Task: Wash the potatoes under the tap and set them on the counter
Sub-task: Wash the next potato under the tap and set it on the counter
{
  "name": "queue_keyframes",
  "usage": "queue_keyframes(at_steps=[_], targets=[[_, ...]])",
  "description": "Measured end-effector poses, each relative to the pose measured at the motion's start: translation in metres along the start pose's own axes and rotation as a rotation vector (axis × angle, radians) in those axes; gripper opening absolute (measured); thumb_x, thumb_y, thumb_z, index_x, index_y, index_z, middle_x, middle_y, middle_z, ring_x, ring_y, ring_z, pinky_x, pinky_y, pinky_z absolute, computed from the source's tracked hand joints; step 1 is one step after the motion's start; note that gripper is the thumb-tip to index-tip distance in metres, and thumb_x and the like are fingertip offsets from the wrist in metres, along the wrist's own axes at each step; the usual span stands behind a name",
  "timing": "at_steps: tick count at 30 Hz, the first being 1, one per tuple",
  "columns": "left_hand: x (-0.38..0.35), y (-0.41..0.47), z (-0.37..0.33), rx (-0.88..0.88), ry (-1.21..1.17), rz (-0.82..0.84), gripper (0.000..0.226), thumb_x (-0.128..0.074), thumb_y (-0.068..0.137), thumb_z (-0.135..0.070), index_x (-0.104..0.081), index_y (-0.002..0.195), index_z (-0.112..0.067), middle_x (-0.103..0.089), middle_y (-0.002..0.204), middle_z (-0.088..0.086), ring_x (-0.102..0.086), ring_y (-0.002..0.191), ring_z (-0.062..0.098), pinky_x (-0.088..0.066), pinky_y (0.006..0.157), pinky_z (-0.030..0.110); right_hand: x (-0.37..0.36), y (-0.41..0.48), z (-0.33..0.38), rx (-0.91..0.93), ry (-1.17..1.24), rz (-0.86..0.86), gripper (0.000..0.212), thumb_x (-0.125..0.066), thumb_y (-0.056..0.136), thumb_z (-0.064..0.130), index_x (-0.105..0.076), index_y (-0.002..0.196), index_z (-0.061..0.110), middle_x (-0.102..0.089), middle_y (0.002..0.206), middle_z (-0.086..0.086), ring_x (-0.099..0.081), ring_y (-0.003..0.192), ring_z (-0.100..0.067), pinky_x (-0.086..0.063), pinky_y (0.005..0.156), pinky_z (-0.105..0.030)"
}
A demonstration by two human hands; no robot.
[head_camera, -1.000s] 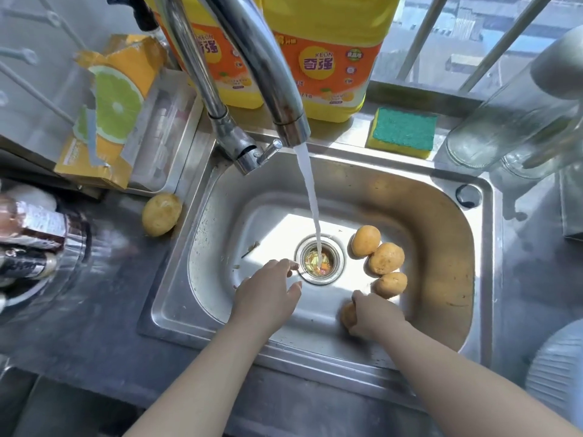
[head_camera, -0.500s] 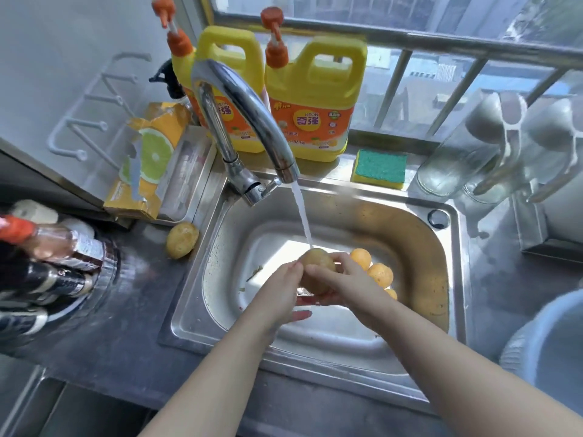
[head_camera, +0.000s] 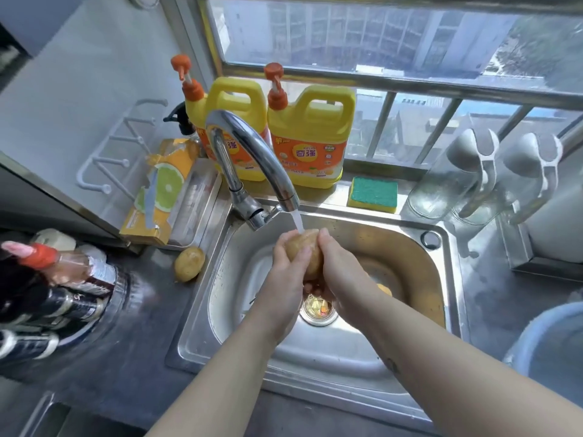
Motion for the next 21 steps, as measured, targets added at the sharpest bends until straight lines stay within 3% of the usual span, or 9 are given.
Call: queue_keyframes(at_steps=[3, 5, 10, 13, 17, 19, 21], targets=[[0.000, -0.001, -0.005, -0.027, -0.113, -0.099, 0.031, -0.053, 0.102, -0.025, -0.049, 0.132, -0.019, -0.066, 0.107, 0.010, -0.066, 0.071, 0.010, -0.048, 0.050, 0.022, -0.005, -0.006, 0.006, 0.162, -0.092, 0.012, 0.039, -0.028, 0.109, 0.040, -0.056, 0.124, 0.017, -0.066, 0.112, -0.016, -0.061, 0.084, -0.022, -0.049, 0.070, -0.037], [-0.002, 0.001, -0.010, -0.031, -0.173, -0.164, 0.028, -0.060, 0.098, -0.024, -0.055, 0.124, -0.013, -0.066, 0.095, 0.007, -0.065, 0.067, 0.011, -0.046, 0.045, 0.021, -0.007, -0.010, 0.011, 0.251, -0.118, 0.054, 0.034, -0.030, 0.110, 0.034, -0.057, 0.125, 0.020, -0.065, 0.118, -0.010, -0.063, 0.096, -0.018, -0.052, 0.069, -0.029], [-0.001, 0.012, -0.017, 0.145, -0.202, -0.283, 0.020, -0.058, 0.093, -0.036, -0.067, 0.098, -0.018, -0.063, 0.081, 0.008, -0.059, 0.063, 0.022, -0.042, 0.049, 0.024, -0.008, -0.011, 0.015, 0.288, -0.171, 0.180, 0.027, -0.042, 0.108, 0.023, -0.040, 0.134, 0.025, -0.059, 0.111, -0.003, -0.060, 0.089, -0.005, -0.048, 0.062, -0.012], [0.000, 0.016, -0.018, 0.173, -0.185, -0.274, 0.037, -0.049, 0.100, -0.038, -0.068, 0.113, -0.009, -0.064, 0.088, 0.015, -0.059, 0.068, 0.025, -0.043, 0.051, 0.027, -0.011, -0.004, 0.019, 0.243, -0.174, 0.160, 0.035, -0.053, 0.104, 0.027, -0.037, 0.134, 0.021, -0.059, 0.096, 0.003, -0.059, 0.069, 0.005, -0.046, 0.057, -0.011], [0.000, 0.010, -0.019, 0.071, -0.135, -0.212, 0.032, -0.043, 0.105, -0.035, -0.065, 0.117, -0.016, -0.072, 0.100, 0.009, -0.067, 0.086, 0.022, -0.049, 0.058, 0.029, -0.016, 0.005, 0.028, 0.256, -0.152, 0.090, 0.028, -0.049, 0.103, 0.033, -0.049, 0.105, 0.006, -0.055, 0.088, 0.000, -0.053, 0.076, -0.015, -0.043, 0.061, -0.022], [0.002, 0.007, -0.014, 0.024, -0.031, -0.154, 0.032, -0.041, 0.106, -0.039, -0.055, 0.132, -0.025, -0.070, 0.118, 0.006, -0.069, 0.098, 0.016, -0.056, 0.069, 0.031, -0.013, 0.009, 0.026, 0.186, -0.115, 0.051, 0.035, -0.039, 0.106, 0.038, -0.055, 0.116, 0.009, -0.063, 0.104, -0.007, -0.057, 0.087, -0.019, -0.045, 0.067, -0.029], [0.007, 0.003, -0.006, -0.016, 0.112, -0.100, 0.048, -0.047, 0.100, -0.052, -0.036, 0.145, -0.037, -0.063, 0.130, 0.001, -0.067, 0.109, 0.013, -0.056, 0.092, 0.038, -0.010, 0.009, 0.022, 0.077, -0.088, 0.032, 0.042, -0.030, 0.108, 0.045, -0.058, 0.120, 0.017, -0.065, 0.099, -0.008, -0.061, 0.077, -0.016, -0.046, 0.061, -0.028]])
Point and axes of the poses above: each hand's wrist, its own y-axis towards the middle knuckle, its own x-axis out of the back of the hand, z = x × y, the point moved 5 cm from there along y, towards the middle knuckle
